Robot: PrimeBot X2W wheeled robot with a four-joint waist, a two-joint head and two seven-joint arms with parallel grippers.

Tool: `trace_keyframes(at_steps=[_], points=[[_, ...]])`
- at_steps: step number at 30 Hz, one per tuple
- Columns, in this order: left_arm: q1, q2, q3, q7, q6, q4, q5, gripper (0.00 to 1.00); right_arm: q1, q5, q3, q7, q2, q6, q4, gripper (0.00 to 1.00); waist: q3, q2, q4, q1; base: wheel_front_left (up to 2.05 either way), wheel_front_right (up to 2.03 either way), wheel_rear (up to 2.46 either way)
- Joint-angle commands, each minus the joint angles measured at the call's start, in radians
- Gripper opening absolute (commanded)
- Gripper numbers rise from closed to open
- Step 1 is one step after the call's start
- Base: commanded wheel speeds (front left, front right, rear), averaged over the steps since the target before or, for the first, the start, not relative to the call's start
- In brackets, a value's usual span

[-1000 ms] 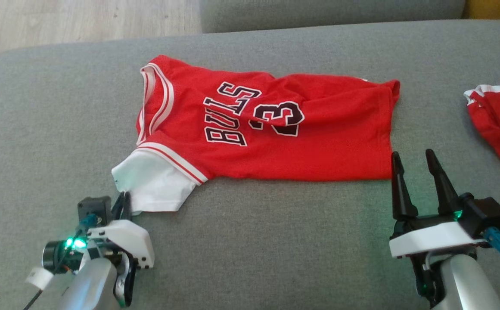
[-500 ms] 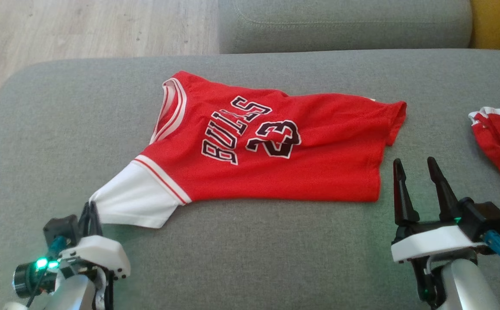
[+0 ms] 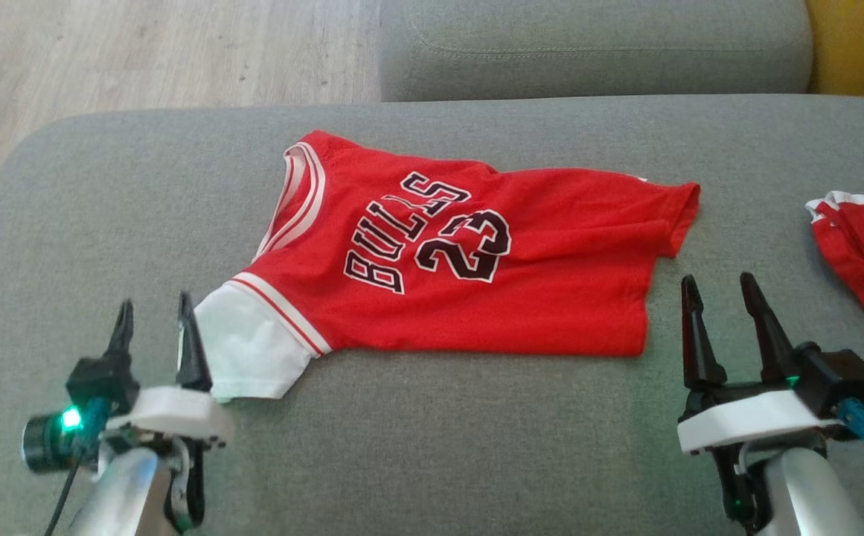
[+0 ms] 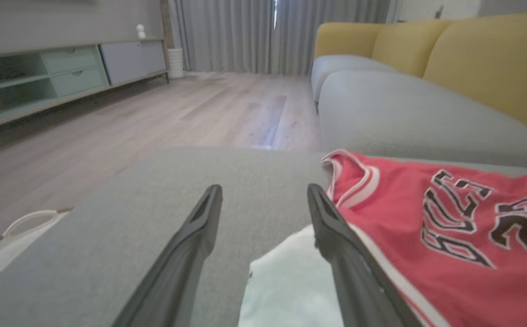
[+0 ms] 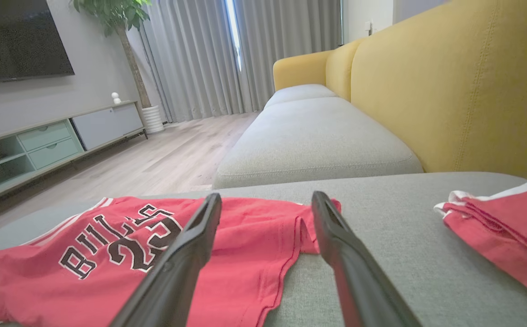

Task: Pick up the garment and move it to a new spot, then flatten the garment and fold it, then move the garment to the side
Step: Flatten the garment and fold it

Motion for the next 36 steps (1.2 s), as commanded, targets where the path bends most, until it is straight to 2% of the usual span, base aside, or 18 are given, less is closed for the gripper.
trace_keyframes(at_steps=[1,7,11,15,18,27,31,36], points=[[-0.028,0.027,0.042,-0.014,0.002,-0.046,0.012,1.00,-0.014,0.005,0.019,-0.011,-0.004,-0.001,-0.042,1.00,-0.002,0.0000,-0.001,0.0000,0.00,0.00,0.00],[0.004,-0.013,0.077,-0.020,-0.058,-0.308,0.071,1.00,-0.013,0.011,0.024,-0.011,-0.004,-0.001,-0.102,1.00,-0.009,0.0000,-0.010,0.0000,0.00,0.00,0.00],[0.058,-0.062,0.080,-0.020,-0.113,-0.412,0.109,1.00,-0.005,0.011,0.028,-0.011,-0.004,-0.001,-0.118,1.00,-0.013,0.0000,-0.018,0.0000,0.00,0.00,0.00],[0.113,-0.112,0.073,-0.020,-0.153,-0.413,0.153,1.00,0.011,0.010,0.035,-0.011,-0.004,-0.001,-0.117,1.00,-0.010,0.0000,-0.029,0.0000,0.00,0.00,0.00],[0.131,-0.131,0.087,-0.020,-0.158,-0.406,0.176,1.00,0.009,0.011,0.038,-0.011,-0.004,-0.001,-0.116,1.00,-0.003,0.0000,-0.035,0.0000,0.00,0.00,0.00],[0.129,-0.158,0.115,-0.020,-0.193,-0.390,0.214,1.00,0.001,-0.007,0.011,-0.011,-0.004,-0.001,-0.063,1.00,0.023,0.0000,-0.027,0.0000,0.00,0.00,0.00],[0.120,-0.166,0.121,-0.020,-0.208,-0.375,0.226,1.00,-0.023,0.022,0.011,-0.011,-0.004,-0.001,0.030,1.00,0.039,0.0000,-0.015,0.0000,0.00,0.00,0.00],[0.111,-0.173,0.123,-0.020,-0.223,-0.351,0.235,1.00,-0.080,0.095,0.036,0.041,-0.004,-0.001,0.178,1.00,0.058,0.0000,0.003,0.0000,0.00,0.00,0.00]])
